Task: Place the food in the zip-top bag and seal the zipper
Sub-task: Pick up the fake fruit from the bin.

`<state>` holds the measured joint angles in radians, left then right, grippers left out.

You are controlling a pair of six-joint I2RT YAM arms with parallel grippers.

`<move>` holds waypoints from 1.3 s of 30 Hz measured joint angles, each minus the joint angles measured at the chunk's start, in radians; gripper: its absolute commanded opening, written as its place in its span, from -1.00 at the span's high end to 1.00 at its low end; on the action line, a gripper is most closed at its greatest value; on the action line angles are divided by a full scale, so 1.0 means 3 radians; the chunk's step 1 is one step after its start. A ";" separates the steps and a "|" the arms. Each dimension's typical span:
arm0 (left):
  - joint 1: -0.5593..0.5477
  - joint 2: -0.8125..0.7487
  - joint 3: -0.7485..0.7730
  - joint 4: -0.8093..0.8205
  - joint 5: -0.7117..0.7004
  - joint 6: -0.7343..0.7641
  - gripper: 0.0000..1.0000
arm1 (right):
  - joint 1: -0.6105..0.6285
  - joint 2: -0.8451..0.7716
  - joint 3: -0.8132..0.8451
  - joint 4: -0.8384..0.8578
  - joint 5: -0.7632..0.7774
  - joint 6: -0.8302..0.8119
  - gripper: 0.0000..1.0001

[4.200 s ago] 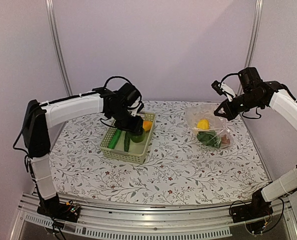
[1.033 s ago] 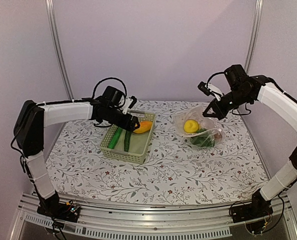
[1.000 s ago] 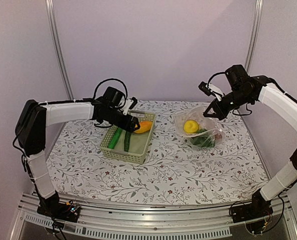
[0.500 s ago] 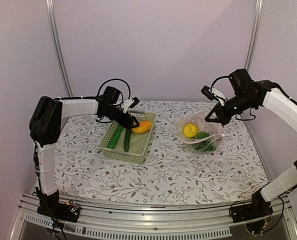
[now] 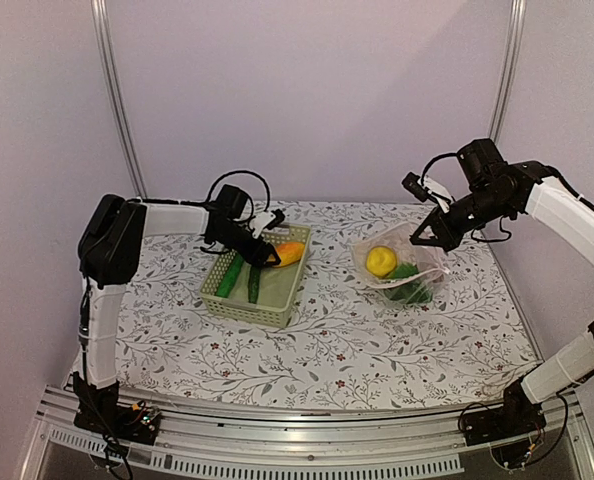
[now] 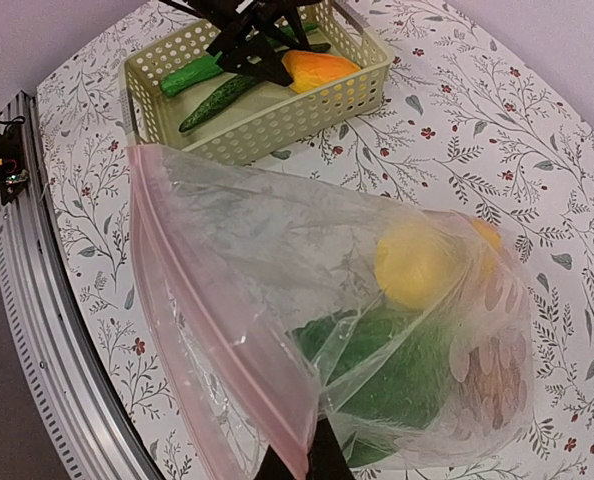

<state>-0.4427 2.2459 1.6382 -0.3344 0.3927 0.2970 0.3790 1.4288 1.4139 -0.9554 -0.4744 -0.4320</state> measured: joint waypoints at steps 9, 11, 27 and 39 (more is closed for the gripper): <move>-0.0056 0.0052 -0.0009 0.0092 -0.0006 0.0020 -0.13 | -0.0001 0.0000 0.0000 0.0000 -0.0003 0.0000 1.00; -0.0083 0.0051 -0.0010 0.0132 -0.0018 0.0018 -0.05 | 0.0000 0.0000 0.0000 0.0000 -0.0005 0.0000 1.00; -0.0214 -0.0175 -0.0228 0.0102 -0.0161 -0.0229 0.38 | -0.0001 0.0000 -0.0001 -0.0001 -0.0013 0.0000 1.00; -0.0373 -0.1582 -0.0544 -0.0366 -0.0314 -0.0857 0.40 | 0.0000 0.0029 0.0006 -0.0003 -0.0010 -0.0006 1.00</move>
<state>-0.5545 1.7714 1.4750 -0.4442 0.2985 0.0399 0.3790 1.4376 1.4158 -0.9562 -0.4774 -0.4339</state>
